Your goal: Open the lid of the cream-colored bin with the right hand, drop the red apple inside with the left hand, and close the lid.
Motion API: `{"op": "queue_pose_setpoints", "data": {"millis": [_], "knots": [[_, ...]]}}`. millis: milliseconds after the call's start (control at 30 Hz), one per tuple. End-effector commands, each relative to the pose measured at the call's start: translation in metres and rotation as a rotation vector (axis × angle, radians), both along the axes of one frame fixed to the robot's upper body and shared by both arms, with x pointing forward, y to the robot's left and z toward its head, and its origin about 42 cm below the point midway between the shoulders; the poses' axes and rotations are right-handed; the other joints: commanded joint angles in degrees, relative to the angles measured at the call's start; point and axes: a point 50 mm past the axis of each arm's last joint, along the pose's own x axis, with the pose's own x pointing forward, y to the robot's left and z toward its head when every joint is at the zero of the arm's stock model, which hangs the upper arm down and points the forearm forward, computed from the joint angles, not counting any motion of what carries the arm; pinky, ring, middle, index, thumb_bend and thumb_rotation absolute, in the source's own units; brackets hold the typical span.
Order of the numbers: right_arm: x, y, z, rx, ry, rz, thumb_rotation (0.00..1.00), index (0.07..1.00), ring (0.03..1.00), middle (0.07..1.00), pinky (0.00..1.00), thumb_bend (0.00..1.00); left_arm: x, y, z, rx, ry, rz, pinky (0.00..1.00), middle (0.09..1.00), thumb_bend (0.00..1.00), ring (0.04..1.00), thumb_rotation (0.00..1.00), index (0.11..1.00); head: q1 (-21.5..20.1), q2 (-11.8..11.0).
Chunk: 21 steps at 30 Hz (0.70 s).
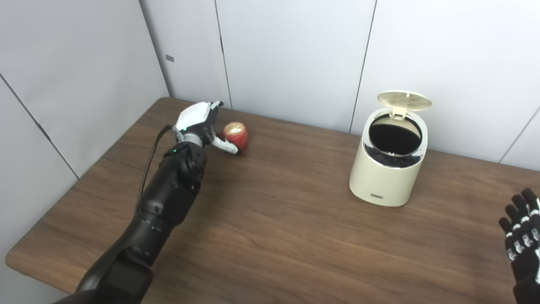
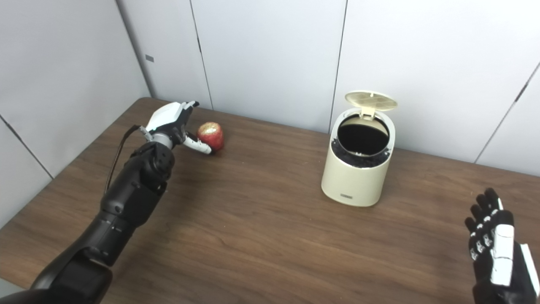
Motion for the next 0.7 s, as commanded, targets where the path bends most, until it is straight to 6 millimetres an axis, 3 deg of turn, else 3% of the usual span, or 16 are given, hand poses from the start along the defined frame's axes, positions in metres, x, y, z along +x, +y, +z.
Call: {"op": "queue_pose_setpoints", "data": {"millis": [0, 300, 667], "knots": [[0.003, -0.001, 0.014, -0.001, -0.085, 0.001, 1.00, 0.997, 1.000, 1.000, 1.00, 0.58, 0.015, 0.003, 0.033, 0.041, -0.075, 0.013, 0.78, 1.000, 1.00, 0.983, 0.20, 0.972, 0.01, 0.00], [0.004, -0.003, 0.012, -0.015, -0.093, -0.024, 1.00, 0.966, 1.000, 0.971, 1.00, 0.57, 0.033, 0.000, 0.039, -0.063, -0.023, 0.010, 0.81, 0.955, 1.00, 0.921, 0.24, 0.920, -0.59, 0.13], [0.000, -0.004, 0.019, -0.015, -0.096, -0.033, 1.00, 0.955, 0.996, 0.951, 1.00, 0.49, 0.041, -0.001, 0.046, -0.106, -0.001, -0.010, 0.69, 0.860, 0.97, 0.807, 0.16, 0.847, -1.07, 0.74]]}}
